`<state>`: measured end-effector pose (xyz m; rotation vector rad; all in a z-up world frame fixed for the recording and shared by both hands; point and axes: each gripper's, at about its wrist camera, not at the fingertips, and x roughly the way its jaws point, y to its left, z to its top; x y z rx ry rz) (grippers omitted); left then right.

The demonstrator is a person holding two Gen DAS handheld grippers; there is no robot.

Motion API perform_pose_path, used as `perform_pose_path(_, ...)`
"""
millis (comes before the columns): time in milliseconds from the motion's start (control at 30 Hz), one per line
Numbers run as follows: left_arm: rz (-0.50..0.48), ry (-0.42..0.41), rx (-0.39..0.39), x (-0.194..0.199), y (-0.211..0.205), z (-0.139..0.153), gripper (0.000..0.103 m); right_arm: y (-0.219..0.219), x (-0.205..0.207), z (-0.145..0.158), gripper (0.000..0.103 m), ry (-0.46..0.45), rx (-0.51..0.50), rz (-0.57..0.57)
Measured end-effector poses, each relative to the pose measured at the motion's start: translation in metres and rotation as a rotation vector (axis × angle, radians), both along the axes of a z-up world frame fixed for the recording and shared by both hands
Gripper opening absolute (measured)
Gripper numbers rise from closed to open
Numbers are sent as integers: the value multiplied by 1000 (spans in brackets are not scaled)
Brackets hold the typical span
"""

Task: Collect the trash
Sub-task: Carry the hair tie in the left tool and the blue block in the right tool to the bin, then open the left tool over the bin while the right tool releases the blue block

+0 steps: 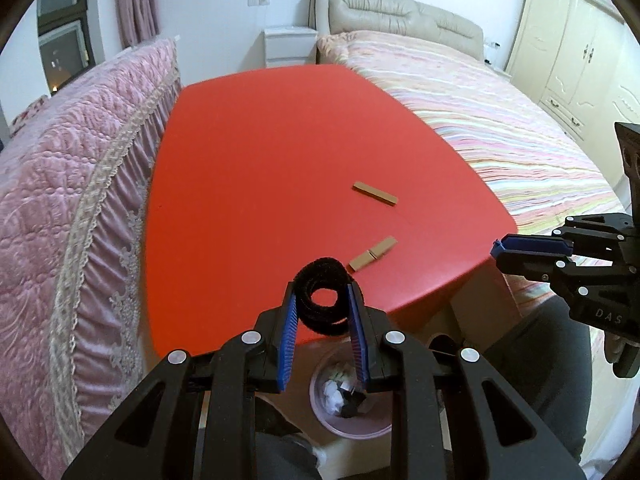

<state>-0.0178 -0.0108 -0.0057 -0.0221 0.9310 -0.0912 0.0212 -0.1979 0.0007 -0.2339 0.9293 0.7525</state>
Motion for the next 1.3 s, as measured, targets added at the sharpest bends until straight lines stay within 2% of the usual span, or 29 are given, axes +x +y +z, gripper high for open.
perform_pose_path(200, -22, -4, -19, -30, -8, 0, 24, -4, -26, 7, 14, -4, 33, 10)
perform_pose_path(467, -66, 31, -41, -56, -19, -16, 24, -10, -48, -10, 14, 34, 41, 18)
perform_pose_path(1000, -108, 49, -59, -63, -25, -18, 24, -3, -55, -20, 15, 71, 61, 43)
perform_pose_path(1133, -119, 63, -72, -61, -27, -21, 32, -3, -55, -22, 16, 84, 70, 50)
perform_pose_path(1167, -116, 64, -73, -60, -27, -22, 45, -3, -54, -22, 17, 85, 68, 47)
perform_pose_path(1200, -107, 63, -69, -59, -26, -23, 63, -4, -53, -23, 35, 83, 63, 37)
perform_pose_path(1233, -97, 58, -58, -59, -25, -24, 72, -5, -52, -24, 60, 78, 61, 25)
perform_pose_path(1267, -93, 54, -54, -59, -24, -24, 84, -7, -51, -25, 68, 77, 66, 17)
perform_pose_path(1300, -88, 52, -55, -59, -23, -24, 89, -8, -51, -25, 77, 77, 70, 10)
